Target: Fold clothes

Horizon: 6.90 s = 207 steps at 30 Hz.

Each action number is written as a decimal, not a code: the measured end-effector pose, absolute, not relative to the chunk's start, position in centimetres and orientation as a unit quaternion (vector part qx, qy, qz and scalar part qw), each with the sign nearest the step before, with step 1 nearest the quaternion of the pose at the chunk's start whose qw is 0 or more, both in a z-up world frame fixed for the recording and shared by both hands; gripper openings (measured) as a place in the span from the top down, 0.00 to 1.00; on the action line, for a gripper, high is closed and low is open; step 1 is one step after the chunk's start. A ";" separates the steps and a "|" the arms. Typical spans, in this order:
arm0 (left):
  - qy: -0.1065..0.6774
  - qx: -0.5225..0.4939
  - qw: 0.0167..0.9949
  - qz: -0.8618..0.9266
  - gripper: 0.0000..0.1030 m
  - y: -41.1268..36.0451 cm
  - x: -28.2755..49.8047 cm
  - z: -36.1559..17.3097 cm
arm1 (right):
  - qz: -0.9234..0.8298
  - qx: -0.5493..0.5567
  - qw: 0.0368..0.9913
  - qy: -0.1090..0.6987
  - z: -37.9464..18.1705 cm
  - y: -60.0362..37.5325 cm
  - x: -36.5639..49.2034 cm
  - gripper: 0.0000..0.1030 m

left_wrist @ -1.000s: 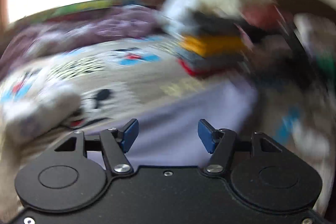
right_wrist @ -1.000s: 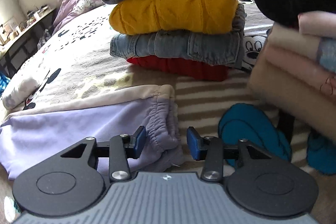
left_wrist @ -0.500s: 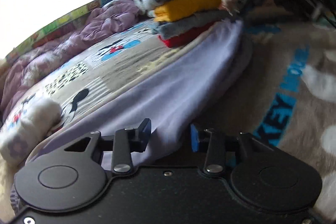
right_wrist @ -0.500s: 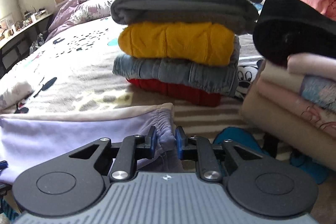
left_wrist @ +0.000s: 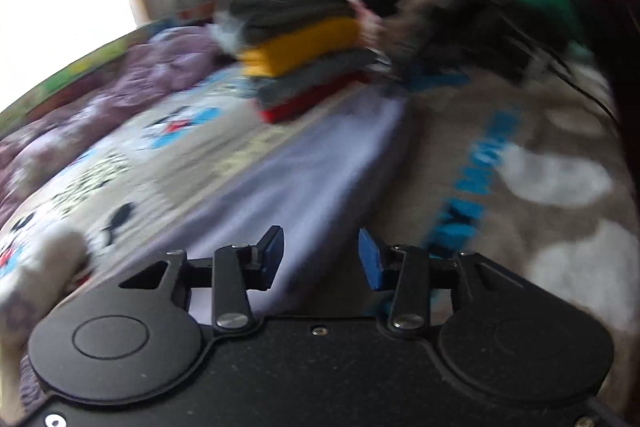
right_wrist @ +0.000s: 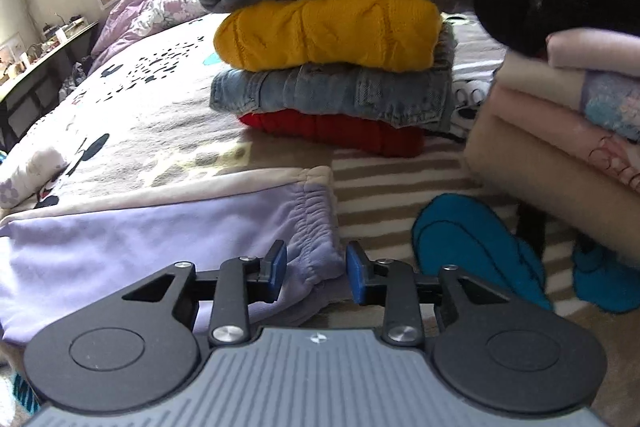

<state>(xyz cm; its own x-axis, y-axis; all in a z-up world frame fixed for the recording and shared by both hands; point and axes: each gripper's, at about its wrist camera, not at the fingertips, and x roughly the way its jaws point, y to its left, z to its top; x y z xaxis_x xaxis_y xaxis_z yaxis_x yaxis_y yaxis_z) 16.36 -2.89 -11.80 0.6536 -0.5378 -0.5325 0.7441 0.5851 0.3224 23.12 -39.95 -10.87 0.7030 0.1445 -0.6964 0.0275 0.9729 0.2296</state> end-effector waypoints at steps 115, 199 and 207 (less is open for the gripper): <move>0.255 -0.485 0.836 0.025 0.77 23.7 20.4 -14.2 | -0.031 0.511 0.826 0.235 -17.9 -40.6 17.8 0.91; 0.154 -0.456 0.873 -0.076 0.14 28.8 12.3 -11.6 | 0.182 0.146 0.954 0.190 -2.7 -10.4 12.3 0.81; 0.147 -0.478 0.863 -0.074 0.14 30.4 12.3 -11.9 | 0.214 0.069 0.954 0.198 -4.1 -3.5 12.0 0.81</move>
